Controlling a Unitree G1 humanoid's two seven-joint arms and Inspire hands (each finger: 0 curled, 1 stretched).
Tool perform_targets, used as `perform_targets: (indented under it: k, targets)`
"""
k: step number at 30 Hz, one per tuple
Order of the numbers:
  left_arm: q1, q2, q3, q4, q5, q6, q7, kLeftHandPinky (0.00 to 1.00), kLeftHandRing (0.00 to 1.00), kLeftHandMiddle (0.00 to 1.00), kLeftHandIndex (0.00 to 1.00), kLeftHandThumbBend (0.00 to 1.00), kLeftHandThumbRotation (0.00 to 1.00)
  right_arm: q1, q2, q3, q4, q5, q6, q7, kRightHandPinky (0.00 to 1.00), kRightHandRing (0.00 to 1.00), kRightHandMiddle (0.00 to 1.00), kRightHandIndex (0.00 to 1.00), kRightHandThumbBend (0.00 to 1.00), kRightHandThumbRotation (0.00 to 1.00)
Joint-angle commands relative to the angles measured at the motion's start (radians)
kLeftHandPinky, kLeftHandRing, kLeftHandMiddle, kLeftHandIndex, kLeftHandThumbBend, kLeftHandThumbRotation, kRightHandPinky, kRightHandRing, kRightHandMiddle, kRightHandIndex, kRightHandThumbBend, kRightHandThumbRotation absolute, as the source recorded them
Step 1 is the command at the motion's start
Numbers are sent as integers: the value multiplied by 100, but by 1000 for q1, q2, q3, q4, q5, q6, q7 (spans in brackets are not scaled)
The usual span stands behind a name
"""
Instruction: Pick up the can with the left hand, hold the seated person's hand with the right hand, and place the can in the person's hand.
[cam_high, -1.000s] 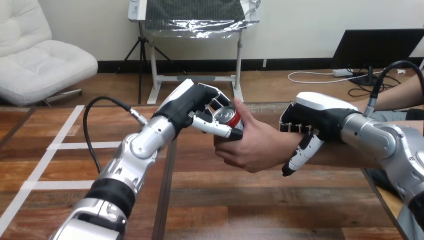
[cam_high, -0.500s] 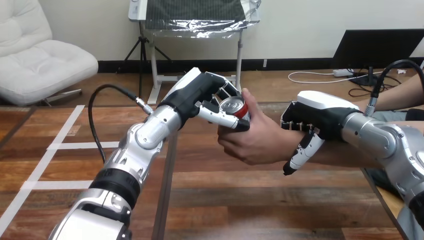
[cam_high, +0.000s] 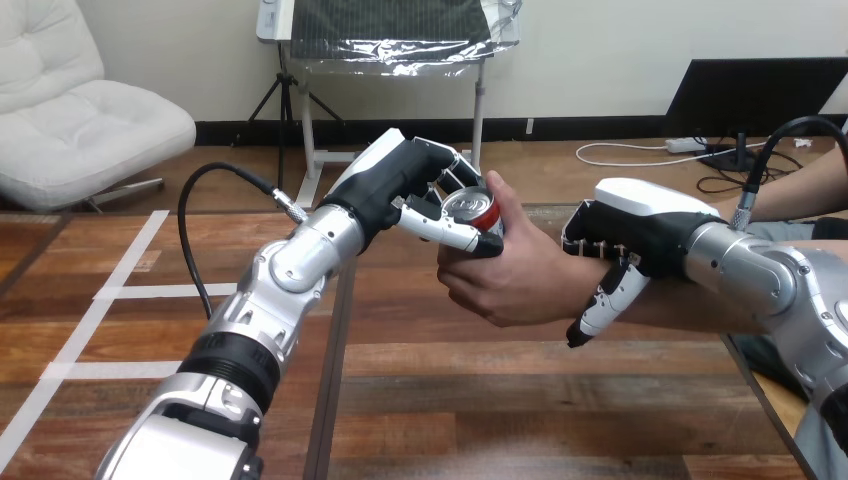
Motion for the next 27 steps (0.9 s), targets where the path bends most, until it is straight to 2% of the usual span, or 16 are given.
perform_targets:
  k: [1,7,12,14,16,20,25,27]
  targets:
    - [-118,-50,4,-61,-40,-38,-27,49,56,59,58,72,44,-27,-3,-28,-82,36,-26,-3,32,40,47,48,85,22]
    - [-105,-41,1,-83,-38,-23,-36,60,68,71,71,77,63,-11,-12,-32,-99,57,-23,10,38,45,52,55,81,34]
    - [-93,-35,4,-96,-47,-23,-41,68,76,78,78,80,72,3,-18,-31,-107,69,-18,13,43,50,57,61,80,43]
    - [-89,-33,5,-99,-51,-27,-40,71,78,80,80,81,74,8,-21,-29,-108,73,-21,11,46,53,59,63,80,48]
    - [-86,-31,6,-101,-55,-29,-39,74,80,82,83,85,77,11,-24,-28,-108,76,-26,9,50,57,62,67,82,58]
    - [-78,-28,10,-108,-59,-35,-32,76,82,84,85,90,79,19,-28,-28,-111,78,-28,12,54,62,67,71,84,71]
    - [-72,-25,15,-113,-63,-39,-27,78,84,86,86,97,81,25,-32,-28,-121,74,-16,17,60,69,73,77,94,89]
    - [-70,-23,17,-113,-65,-42,-27,79,85,87,87,98,81,29,-33,-29,-124,74,-10,19,61,71,74,79,96,93]
